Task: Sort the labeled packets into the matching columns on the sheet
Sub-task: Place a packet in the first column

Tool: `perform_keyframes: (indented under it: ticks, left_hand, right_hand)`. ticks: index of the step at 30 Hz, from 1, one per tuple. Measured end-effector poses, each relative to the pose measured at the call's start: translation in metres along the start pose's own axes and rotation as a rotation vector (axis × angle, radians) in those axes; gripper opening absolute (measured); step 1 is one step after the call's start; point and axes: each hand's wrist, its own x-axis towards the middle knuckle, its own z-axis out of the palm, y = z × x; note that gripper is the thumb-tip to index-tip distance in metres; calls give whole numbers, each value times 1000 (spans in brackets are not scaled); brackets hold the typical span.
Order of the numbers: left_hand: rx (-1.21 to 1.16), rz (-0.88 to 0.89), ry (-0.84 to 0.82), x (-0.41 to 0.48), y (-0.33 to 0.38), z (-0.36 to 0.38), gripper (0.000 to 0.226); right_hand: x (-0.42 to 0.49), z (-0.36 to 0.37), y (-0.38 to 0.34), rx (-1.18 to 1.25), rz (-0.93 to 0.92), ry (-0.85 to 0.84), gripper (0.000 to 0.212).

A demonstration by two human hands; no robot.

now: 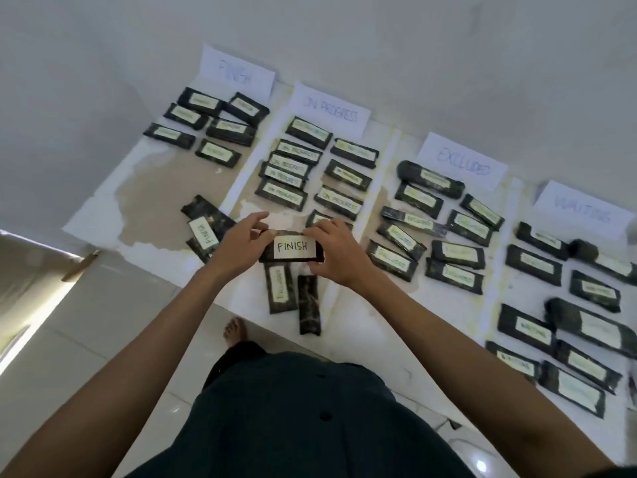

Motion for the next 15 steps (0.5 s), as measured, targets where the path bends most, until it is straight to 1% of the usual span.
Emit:
perform_keyframes:
  ticks: [3, 6, 11, 15]
  left_hand:
    - [130, 70, 109, 20, -24, -48, 44]
    - [231, 71, 163, 44, -48, -92, 45]
    - [294, 48, 150, 83, -84, -149, 49]
    - [346, 44, 95, 112, -104, -173, 55]
  right_hand:
    - [44, 10, -18, 47, 47, -9, 52]
    - [89, 18, -37, 79, 104, -22, 55]
    - [170, 35, -61, 69, 179, -69, 56]
    - [228, 63, -68, 43, 246, -98, 57]
